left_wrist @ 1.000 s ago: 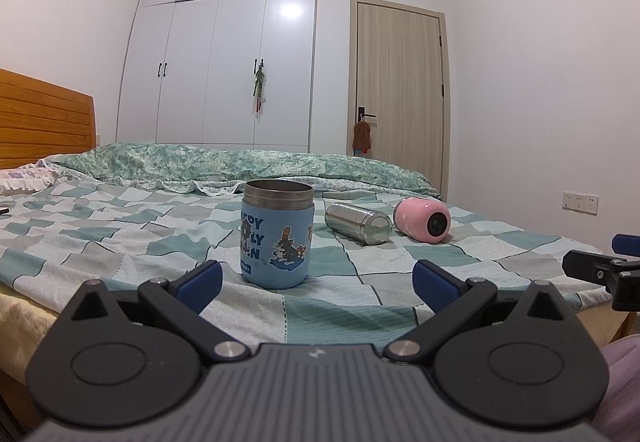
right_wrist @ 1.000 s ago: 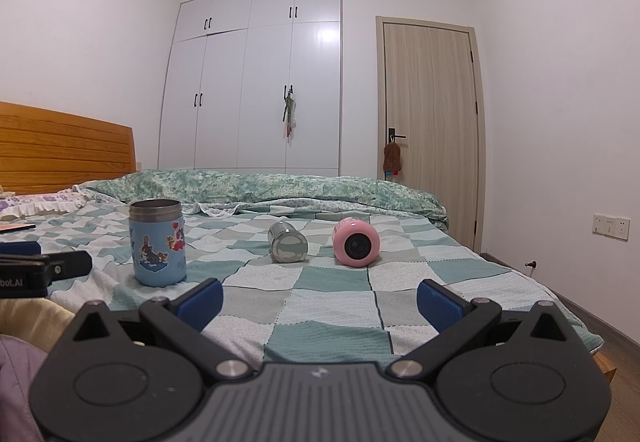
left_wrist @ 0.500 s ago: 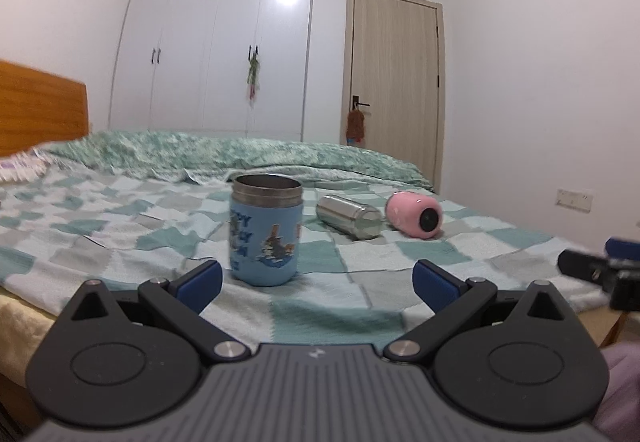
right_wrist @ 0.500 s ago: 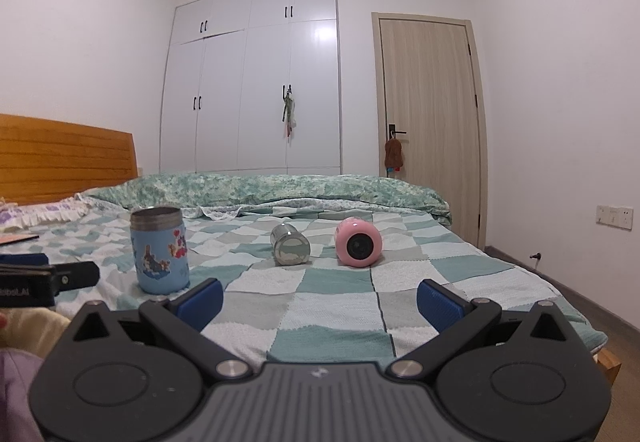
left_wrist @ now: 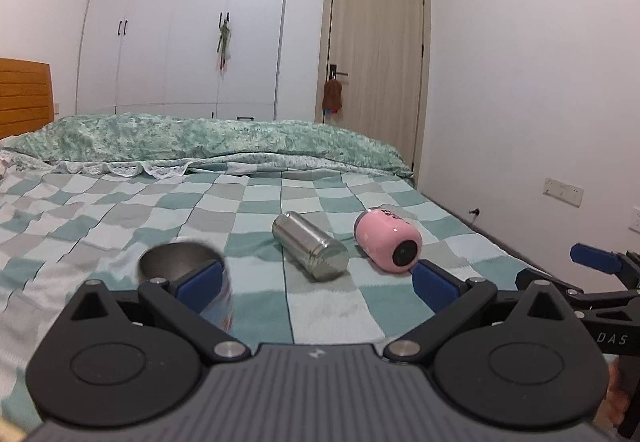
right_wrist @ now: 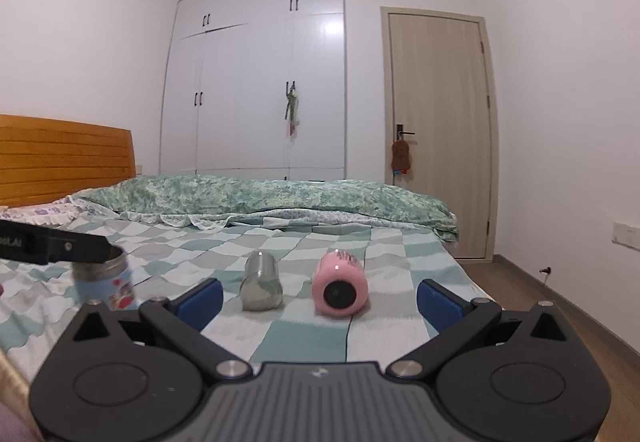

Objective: Flip cup upright
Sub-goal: 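Reach the left tool to the lying silver thermos and close on it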

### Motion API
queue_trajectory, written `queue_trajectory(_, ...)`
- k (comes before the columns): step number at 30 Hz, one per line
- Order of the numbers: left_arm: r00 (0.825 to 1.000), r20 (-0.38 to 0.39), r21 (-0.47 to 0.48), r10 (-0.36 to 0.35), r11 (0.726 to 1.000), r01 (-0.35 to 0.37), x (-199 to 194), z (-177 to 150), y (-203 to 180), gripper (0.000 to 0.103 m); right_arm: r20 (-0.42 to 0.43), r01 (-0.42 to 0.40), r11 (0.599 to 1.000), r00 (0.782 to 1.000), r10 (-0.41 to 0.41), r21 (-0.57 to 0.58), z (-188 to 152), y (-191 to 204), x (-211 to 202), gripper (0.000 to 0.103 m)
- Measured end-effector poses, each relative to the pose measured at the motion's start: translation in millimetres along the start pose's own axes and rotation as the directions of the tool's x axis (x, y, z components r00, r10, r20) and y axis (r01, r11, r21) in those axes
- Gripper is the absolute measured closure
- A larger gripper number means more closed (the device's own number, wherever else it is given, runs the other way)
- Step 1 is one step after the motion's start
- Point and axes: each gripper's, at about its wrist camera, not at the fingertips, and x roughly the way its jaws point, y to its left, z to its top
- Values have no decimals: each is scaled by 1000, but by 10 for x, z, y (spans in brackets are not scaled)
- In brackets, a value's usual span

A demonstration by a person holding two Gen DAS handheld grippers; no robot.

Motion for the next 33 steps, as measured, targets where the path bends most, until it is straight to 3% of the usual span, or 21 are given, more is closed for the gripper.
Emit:
queue_trajectory(7, 991, -113, 59, 65, 997, -59, 799, 383, -209, 0, -59, -73, 996, 996, 70, -47, 325, -290, 844, 0)
queue_trajectory(13, 974, -200, 28, 108, 994, -104, 1538, 607, -251, 0, -137, -120, 989, 985, 108, -84, 491, -567, 1558, 0)
queue_trajectory(21, 925, -340, -50, 172, 978, -201, 2428, 688, -187, 0, -256, -206, 968, 953, 165, -142, 526, -805, 2389, 0)
queue_trajectory(27, 881, -411, -26, 235, 963, -269, 2952, 562, -148, 0, -328, -332, 933, 905, 272, -142, 470, -854, 2854, 0)
queue_trajectory(31, 861, -457, -53, 224, 959, -278, 3151, 431, -127, 7, -353, -387, 912, 880, 319, -140, 396, -847, 3043, 0)
queue_trajectory(33, 849, -477, -43, 228, 959, -281, 3231, 368, -144, 16, -355, -396, 909, 874, 331, -128, 372, -858, 3078, 0)
